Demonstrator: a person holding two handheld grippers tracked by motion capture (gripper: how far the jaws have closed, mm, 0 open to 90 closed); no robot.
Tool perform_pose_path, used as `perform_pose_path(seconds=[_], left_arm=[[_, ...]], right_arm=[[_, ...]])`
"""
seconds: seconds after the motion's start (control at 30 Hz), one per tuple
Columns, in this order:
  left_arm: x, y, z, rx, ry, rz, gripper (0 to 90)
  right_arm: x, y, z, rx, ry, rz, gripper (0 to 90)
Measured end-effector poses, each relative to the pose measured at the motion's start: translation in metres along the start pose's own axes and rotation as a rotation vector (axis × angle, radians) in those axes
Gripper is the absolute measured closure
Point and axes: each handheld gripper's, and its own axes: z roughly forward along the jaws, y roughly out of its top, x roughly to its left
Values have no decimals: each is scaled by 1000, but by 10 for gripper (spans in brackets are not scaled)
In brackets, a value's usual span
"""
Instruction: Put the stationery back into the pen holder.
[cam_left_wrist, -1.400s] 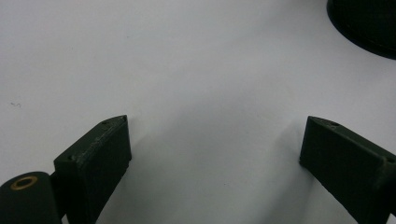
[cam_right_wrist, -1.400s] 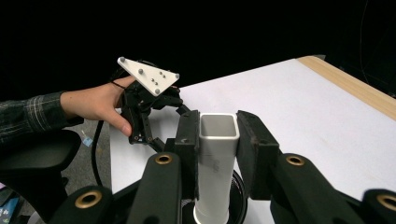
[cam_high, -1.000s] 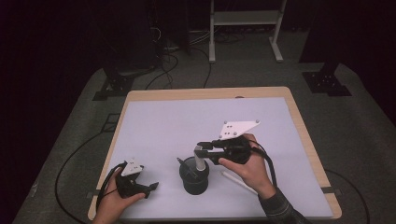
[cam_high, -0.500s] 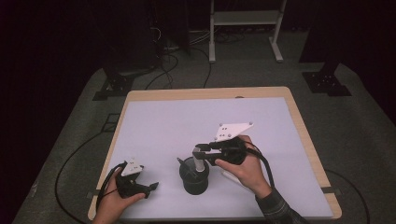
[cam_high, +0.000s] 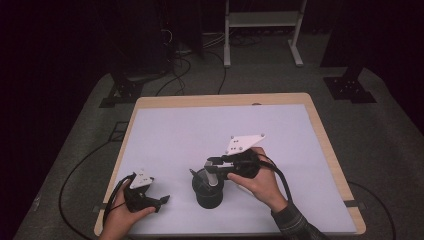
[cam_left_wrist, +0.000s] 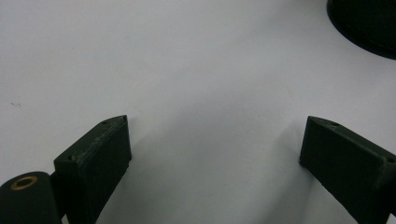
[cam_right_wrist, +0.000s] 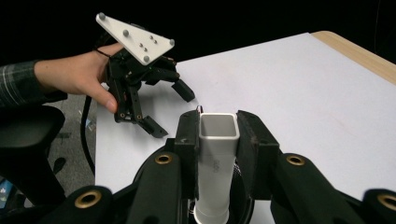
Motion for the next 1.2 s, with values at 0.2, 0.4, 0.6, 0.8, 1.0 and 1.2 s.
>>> perform_pose_path(seconds=[0.2, 0.4, 0.6, 0.8, 1.0, 1.2], left_arm=[[0, 0, 0, 2, 0, 2, 79], [0, 0, 0, 2, -1, 3, 79], [0, 0, 0, 1, 1, 5, 79], [1, 0, 0, 3, 0, 8, 79], [0, 0, 0, 3, 0, 6, 79], [1, 0, 0, 3, 0, 6, 79]], right_arm=[[1, -4, 6, 17, 3, 1, 702], [1, -9, 10, 38, -3, -11, 702], [2, -14, 12, 55, -11, -21, 701], [3, -18, 14, 76, -22, -28, 701], [5, -21, 19, 104, -26, -40, 700], [5, -25, 25, 143, -27, -47, 700]])
